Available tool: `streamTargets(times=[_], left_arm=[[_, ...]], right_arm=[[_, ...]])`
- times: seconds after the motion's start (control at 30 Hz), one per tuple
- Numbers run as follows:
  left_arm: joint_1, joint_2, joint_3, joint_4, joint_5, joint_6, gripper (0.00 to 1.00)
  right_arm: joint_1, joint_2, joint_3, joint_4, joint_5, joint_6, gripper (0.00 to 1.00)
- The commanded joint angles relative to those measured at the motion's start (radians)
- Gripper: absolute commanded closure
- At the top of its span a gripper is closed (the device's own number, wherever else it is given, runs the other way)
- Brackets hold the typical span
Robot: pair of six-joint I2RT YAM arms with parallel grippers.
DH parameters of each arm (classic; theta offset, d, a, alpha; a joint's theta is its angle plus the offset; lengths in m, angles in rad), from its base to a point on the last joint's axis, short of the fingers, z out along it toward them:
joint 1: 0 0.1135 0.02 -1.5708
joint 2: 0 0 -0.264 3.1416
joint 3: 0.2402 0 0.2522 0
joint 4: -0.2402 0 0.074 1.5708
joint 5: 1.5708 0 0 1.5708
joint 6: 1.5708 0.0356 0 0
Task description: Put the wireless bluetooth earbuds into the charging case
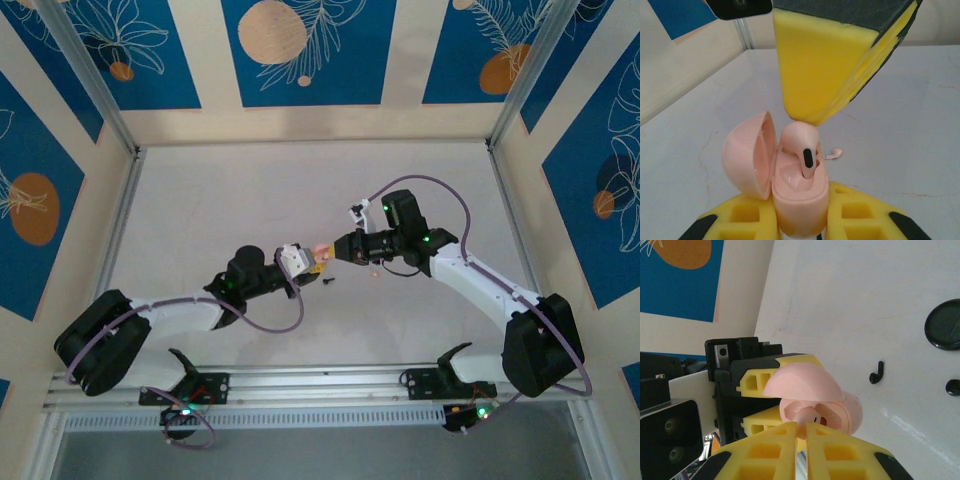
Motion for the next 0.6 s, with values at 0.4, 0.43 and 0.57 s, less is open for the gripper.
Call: streamTargets(times=[0.4, 0.43, 0.57], left_arm=[[-0.018, -0.04, 0.017, 0.021, 0.028, 0.02, 0.81], [-0.019, -0.04, 0.016, 0.018, 0.028, 0.022, 0.81], [-0.019, -0.044, 0.016, 0.01, 0.023, 0.023, 0.81]], right_arm=[[0.019, 0.02, 0.012, 0.017, -0.051, -0.025, 0.82], [0.019, 0.021, 0.012, 0.02, -0.053, -0.025, 0.82], [0.021, 0.022, 0.015, 0.028, -0.064, -0.027, 0.82]])
